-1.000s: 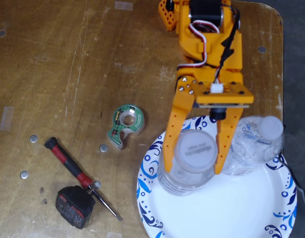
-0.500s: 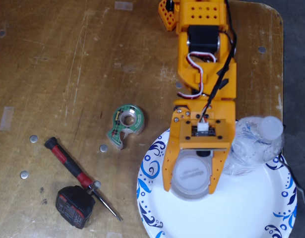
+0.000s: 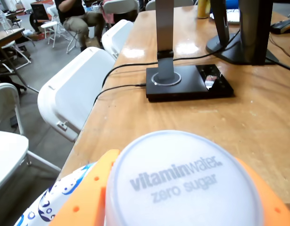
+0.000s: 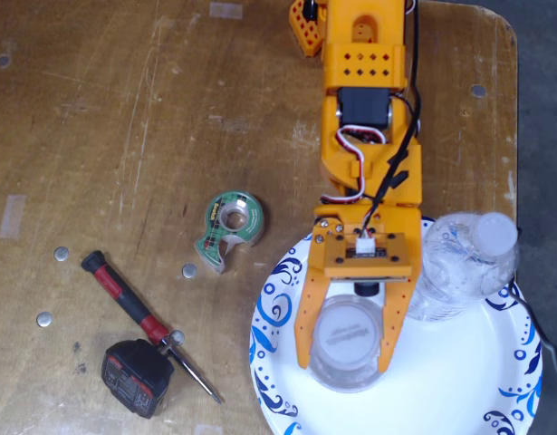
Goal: Move the bottles to the plate
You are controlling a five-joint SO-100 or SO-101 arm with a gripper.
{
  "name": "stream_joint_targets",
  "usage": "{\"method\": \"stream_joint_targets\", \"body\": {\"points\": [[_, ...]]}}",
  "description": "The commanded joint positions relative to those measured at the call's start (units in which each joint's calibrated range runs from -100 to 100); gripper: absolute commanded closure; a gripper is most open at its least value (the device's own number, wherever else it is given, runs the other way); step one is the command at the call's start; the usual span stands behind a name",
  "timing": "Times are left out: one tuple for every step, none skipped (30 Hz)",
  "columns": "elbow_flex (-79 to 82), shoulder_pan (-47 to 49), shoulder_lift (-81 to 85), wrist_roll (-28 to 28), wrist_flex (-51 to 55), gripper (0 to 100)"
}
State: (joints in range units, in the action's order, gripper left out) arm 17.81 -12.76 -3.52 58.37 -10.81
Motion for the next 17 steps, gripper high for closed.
{"method": "stream_joint_targets", "body": {"points": [[2.10,-1.74,3.19,-0.84,-1.20,88],[3.10,-2.17,3.44,-1.25,-1.20,88],[3.82,-2.39,3.78,-1.36,-1.20,88],[4.54,-2.39,4.28,-1.46,-1.20,88],[5.08,-2.39,4.79,-1.46,-1.20,88],[5.53,-2.39,5.21,-1.46,-1.20,88],[5.89,-2.39,5.63,-1.46,-1.20,88],[5.89,-2.39,5.97,-1.41,-1.20,88],[5.89,-2.28,6.22,-1.41,-1.20,88],[5.80,-2.17,6.39,-1.41,-1.20,88],[5.71,-2.06,6.56,-1.41,-1.20,88],[5.62,-1.63,6.73,-1.41,-1.20,88],[5.44,-1.31,6.73,-1.41,-1.20,88],[5.35,-1.09,6.73,-1.41,-1.20,88],[5.26,-0.98,6.73,-1.41,-1.20,88],[5.17,-0.88,6.73,-1.36,-1.20,88],[5.08,-0.77,6.73,-1.10,-1.20,87]]}}
